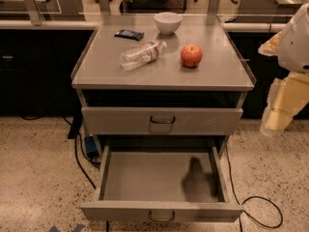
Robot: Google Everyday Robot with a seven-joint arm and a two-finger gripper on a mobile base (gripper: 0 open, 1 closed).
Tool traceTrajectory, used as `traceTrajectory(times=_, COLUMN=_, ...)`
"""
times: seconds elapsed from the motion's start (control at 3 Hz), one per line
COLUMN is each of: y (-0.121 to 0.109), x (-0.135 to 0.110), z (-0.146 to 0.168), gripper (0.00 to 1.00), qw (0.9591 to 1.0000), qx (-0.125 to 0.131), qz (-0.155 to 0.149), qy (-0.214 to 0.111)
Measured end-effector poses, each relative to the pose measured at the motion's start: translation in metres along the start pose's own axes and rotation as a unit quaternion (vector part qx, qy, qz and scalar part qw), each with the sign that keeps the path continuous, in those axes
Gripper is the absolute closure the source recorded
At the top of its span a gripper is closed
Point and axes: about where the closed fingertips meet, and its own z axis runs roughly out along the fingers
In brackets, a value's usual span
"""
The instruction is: Close middle drawer
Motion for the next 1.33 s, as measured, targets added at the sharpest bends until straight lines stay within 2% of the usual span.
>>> traceTrajectory(times=0.33, y=0.000, x=0.000, z=0.000, gripper=0.00, qw=1.0000, qx=0.000, qz=0.000, qy=0.000)
traceTrajectory(times=0.67, y=0.010, x=0.006, z=0.008, gripper=0.00, qw=0.9999, qx=-0.003, qz=0.010, qy=-0.001)
traceTrajectory(times=1.0, y=0.034, x=0.015, z=0.027, gripper=0.00, qw=0.9996, qx=0.000, qz=0.023, qy=-0.015)
traceTrajectory(times=1.33, y=0.062, x=0.026, z=0.078, gripper=0.00, qw=0.9986, qx=-0.001, qz=0.041, qy=-0.035)
